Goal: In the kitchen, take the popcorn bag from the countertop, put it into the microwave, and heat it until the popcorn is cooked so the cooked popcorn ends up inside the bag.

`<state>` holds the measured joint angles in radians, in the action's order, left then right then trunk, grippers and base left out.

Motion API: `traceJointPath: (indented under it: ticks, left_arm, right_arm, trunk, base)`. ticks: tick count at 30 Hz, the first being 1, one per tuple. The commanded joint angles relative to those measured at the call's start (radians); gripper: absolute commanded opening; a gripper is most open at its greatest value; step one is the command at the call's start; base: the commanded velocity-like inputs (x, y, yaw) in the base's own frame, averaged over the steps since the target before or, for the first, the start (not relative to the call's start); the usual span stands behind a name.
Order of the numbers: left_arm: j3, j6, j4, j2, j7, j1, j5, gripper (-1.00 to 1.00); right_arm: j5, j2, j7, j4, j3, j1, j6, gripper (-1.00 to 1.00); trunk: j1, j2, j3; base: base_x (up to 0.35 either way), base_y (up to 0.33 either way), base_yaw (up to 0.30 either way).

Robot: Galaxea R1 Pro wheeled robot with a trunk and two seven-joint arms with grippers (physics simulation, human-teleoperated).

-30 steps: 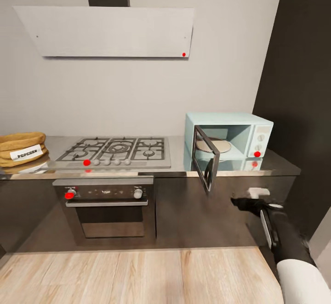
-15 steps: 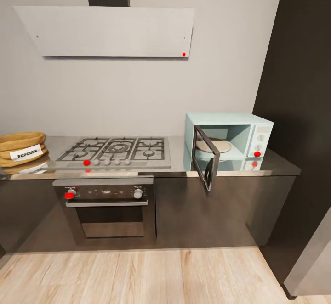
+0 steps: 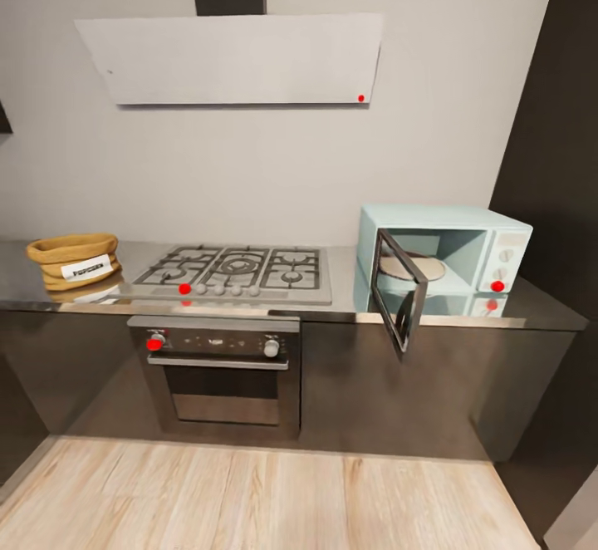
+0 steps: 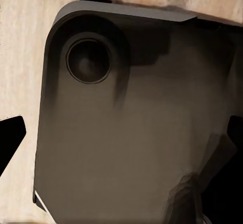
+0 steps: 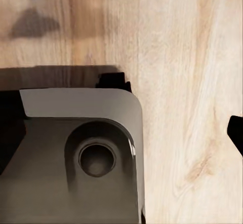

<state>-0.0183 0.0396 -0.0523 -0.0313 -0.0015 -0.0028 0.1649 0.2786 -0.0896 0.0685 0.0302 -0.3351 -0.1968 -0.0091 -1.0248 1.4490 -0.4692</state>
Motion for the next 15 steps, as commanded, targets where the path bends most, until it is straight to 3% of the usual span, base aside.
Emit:
traceJointPath:
  ticks: [1,3,6,8,13,15]
  left_arm:
    - [-0.001,0.008,0.0,0.0,0.0,0.0,0.007,1.0]
    - [-0.003,0.043,0.002,0.0,0.001,0.0,0.015,1.0]
    - [-0.001,0.093,0.004,0.0,0.041,0.0,0.105,1.0]
    - [0.002,0.1,0.003,-0.001,0.061,0.0,0.132,1.0]
    - [0.007,0.103,0.004,-0.001,0.07,0.0,0.143,1.0]
    - [0.01,0.102,0.004,-0.001,0.07,0.0,0.141,1.0]
  right_arm:
    - [0.009,-0.001,-0.012,0.002,-0.008,-0.001,-0.002,1.0]
    - [0.01,-0.001,-0.023,0.003,-0.007,-0.001,-0.003,1.0]
    - [0.01,0.006,-0.027,0.003,-0.007,-0.001,-0.003,1.0]
    - [0.01,0.009,-0.028,0.003,-0.007,0.003,-0.006,1.0]
    - [0.01,0.025,-0.03,0.004,-0.007,0.006,-0.022,1.0]
    - [0.011,0.046,-0.033,0.004,-0.007,0.013,-0.026,1.0]
  trunk:
    - [0.0,0.001,-0.001]
    - [0.0,0.001,-0.001]
    - [0.0,0.001,-0.001]
    - [0.0,0.001,-0.001]
    - [0.0,0.001,-0.001]
    - [0.0,0.001,-0.001]
  base:
    - [0.0,0.0,0.271]
    - [0.0,0.0,0.271]
    - [0.0,0.0,0.27]
    - [0.0,0.0,0.27]
    - [0.0,0.0,0.27]
    - [0.0,0.0,0.272]
